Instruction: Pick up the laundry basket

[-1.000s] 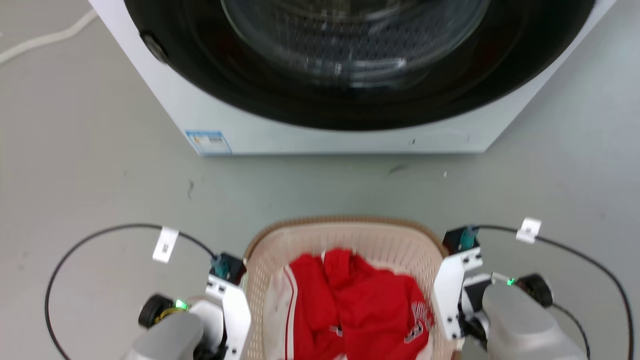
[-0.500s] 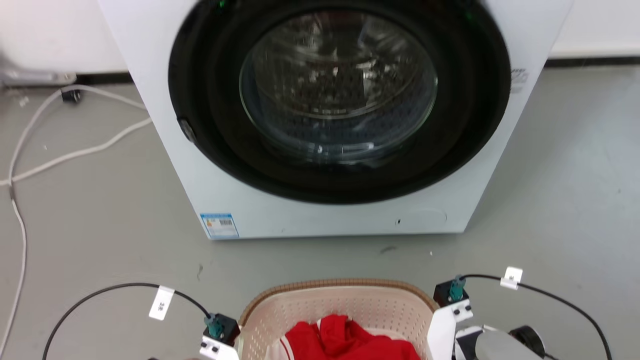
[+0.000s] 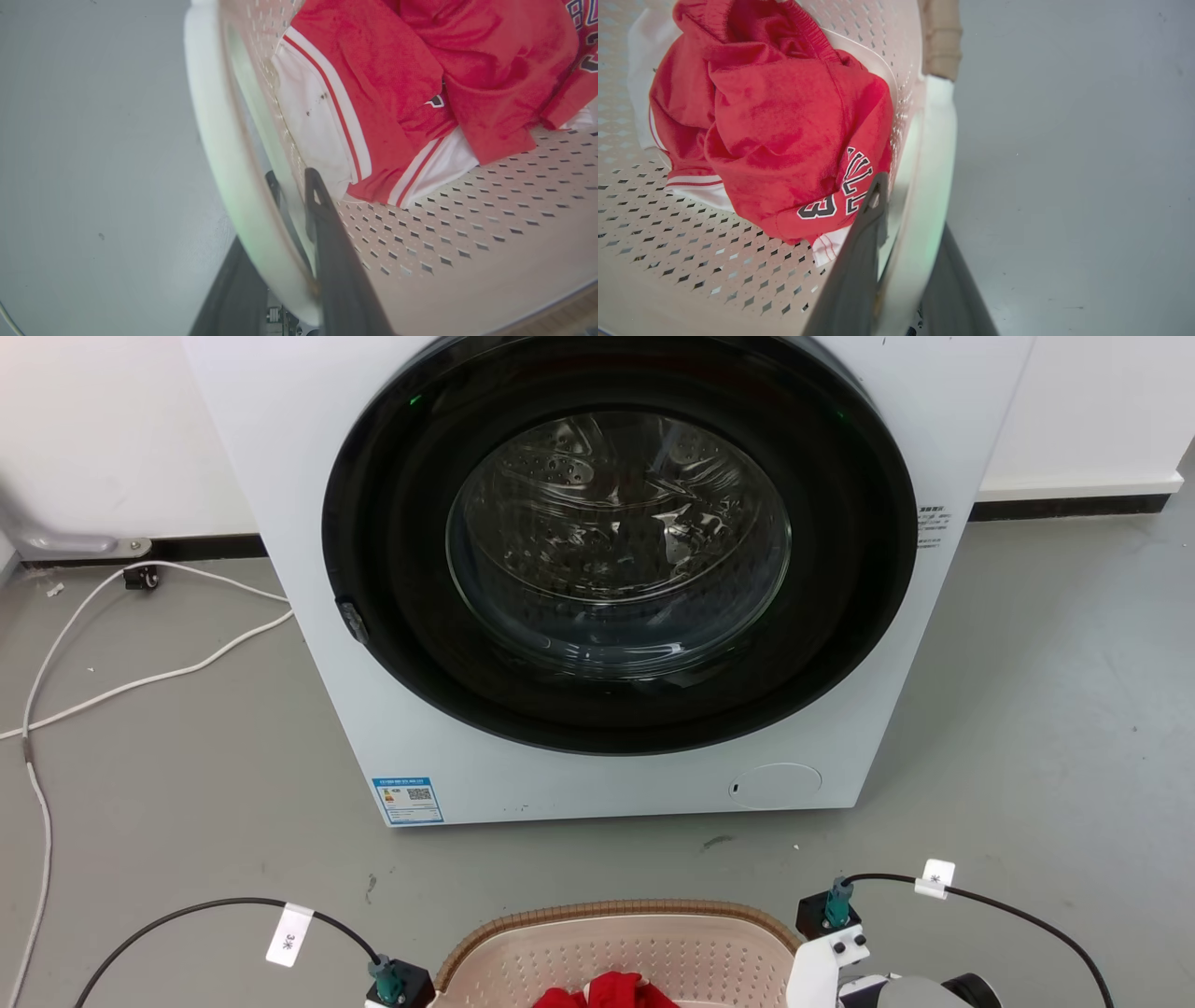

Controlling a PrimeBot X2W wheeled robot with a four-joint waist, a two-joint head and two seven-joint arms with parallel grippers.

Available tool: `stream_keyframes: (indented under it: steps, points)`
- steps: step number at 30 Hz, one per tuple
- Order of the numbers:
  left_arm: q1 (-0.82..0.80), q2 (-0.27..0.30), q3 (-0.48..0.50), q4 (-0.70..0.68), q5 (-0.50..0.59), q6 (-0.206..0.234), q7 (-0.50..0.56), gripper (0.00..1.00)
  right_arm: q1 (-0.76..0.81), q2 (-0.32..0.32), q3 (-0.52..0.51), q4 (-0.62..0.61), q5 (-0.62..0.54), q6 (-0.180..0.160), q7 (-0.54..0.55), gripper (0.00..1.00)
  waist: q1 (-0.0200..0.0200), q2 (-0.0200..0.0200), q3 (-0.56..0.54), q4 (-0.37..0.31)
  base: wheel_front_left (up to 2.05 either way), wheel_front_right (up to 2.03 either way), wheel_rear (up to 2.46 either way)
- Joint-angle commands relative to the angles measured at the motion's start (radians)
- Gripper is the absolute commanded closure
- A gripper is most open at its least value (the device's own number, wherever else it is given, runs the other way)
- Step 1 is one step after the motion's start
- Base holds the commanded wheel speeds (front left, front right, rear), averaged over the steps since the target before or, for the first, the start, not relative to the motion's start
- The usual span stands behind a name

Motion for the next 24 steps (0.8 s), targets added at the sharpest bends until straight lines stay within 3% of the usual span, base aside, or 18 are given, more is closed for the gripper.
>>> stream_keyframes:
  steps: [1,24]
  points:
    - [0.012,0.026,-0.005,0.009,0.006,0.002,0.002,1.00,0.008,-0.019,0.011,0.000,-0.002,0.000,0.008,1.00,0.0002,-0.0001,-0.003,-0.002,0.00,0.00,0.00]
    - [0.011,0.027,-0.023,0.020,-0.015,0.002,0.002,1.00,-0.010,-0.018,0.071,0.020,0.076,0.001,0.000,1.00,0.0002,-0.0001,-0.004,-0.008,0.00,0.00,0.00]
